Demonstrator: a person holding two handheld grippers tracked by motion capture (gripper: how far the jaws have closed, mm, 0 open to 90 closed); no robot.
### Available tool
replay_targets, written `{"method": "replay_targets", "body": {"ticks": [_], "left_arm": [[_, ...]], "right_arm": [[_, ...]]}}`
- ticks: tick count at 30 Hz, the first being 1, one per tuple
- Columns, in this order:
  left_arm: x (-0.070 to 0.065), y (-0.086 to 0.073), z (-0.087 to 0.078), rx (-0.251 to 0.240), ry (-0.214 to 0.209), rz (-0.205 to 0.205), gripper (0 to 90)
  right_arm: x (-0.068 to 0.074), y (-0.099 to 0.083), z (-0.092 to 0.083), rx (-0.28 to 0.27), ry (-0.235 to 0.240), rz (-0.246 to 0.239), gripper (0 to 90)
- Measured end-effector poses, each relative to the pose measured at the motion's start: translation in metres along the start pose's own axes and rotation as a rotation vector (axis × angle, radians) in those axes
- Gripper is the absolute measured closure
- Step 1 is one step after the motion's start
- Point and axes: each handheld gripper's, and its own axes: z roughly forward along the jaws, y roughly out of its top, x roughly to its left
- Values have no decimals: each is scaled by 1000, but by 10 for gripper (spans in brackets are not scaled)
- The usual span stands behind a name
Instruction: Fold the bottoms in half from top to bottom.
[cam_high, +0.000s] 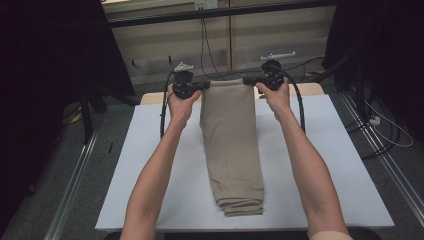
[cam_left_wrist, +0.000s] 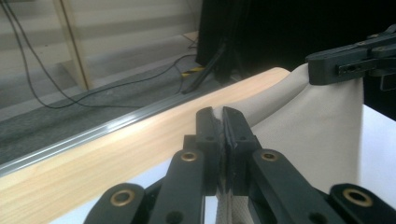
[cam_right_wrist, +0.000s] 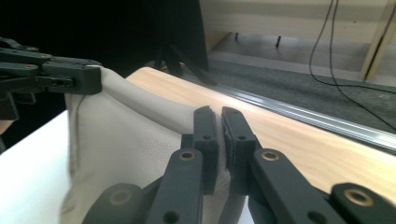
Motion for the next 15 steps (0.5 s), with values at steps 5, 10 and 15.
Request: {"method": "replay_targets", "body": {"ticks": [5, 10, 15], "left_arm": [[-13, -13, -16, 1, -14, 39, 865], [-28, -21, -34, -13, -63, 56, 865], [-39, -32, -52, -45, -119, 29, 865]], "right_arm": [[14, -12, -17, -2, 36, -37, 858], [32, -25, -36, 5, 77, -102, 858], [43, -32, -53, -10, 105, -110, 857]]}}
